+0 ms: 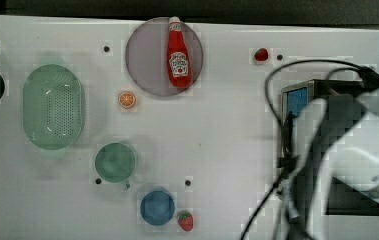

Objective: Pick banana from table and place on oven.

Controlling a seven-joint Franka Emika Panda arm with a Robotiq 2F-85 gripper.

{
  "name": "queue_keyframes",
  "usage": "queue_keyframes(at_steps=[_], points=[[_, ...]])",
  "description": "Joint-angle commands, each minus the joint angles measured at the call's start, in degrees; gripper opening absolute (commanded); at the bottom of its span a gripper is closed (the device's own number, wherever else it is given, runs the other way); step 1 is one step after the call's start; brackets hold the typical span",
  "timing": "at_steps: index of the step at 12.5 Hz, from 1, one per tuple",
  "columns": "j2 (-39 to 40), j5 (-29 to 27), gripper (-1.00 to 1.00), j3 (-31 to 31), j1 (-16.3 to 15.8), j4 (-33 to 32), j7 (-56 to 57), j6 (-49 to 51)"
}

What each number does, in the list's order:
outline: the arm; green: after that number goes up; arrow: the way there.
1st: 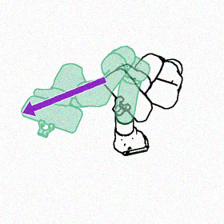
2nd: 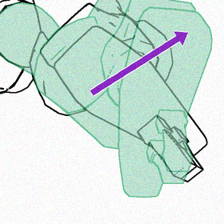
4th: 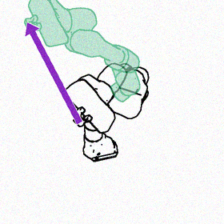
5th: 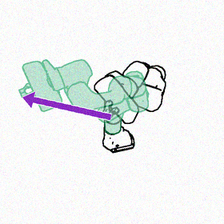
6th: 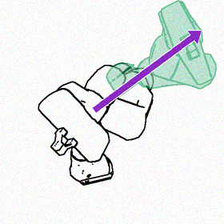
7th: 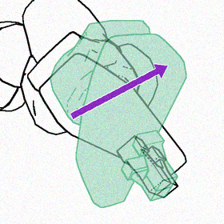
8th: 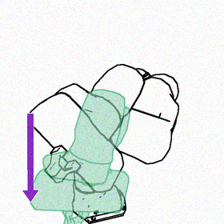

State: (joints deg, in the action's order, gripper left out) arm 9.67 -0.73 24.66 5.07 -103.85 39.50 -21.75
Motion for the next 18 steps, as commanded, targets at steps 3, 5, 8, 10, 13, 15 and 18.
queue_keyframes(at_steps=[3,5,8,10,13,15,18], points=[[-7.9,-1.7,1.00,-12.6,-5.7,1.8,-30.6,4.6],[-11.0,-1.7,1.00,-16.3,-6.0,1.8,-40.1,10.0],[-16.7,-0.5,1.00,-19.1,-6.0,1.8,-40.2,15.7],[-19.4,0.6,1.00,-19.2,-6.0,1.3,-40.4,17.6],[-20.6,1.2,1.00,-18.7,-5.9,1.2,-40.6,18.1],[-20.5,1.2,1.00,-18.7,-5.9,1.3,-40.6,18.1],[-20.4,1.2,1.00,-18.7,-5.9,1.3,-40.6,18.1]])
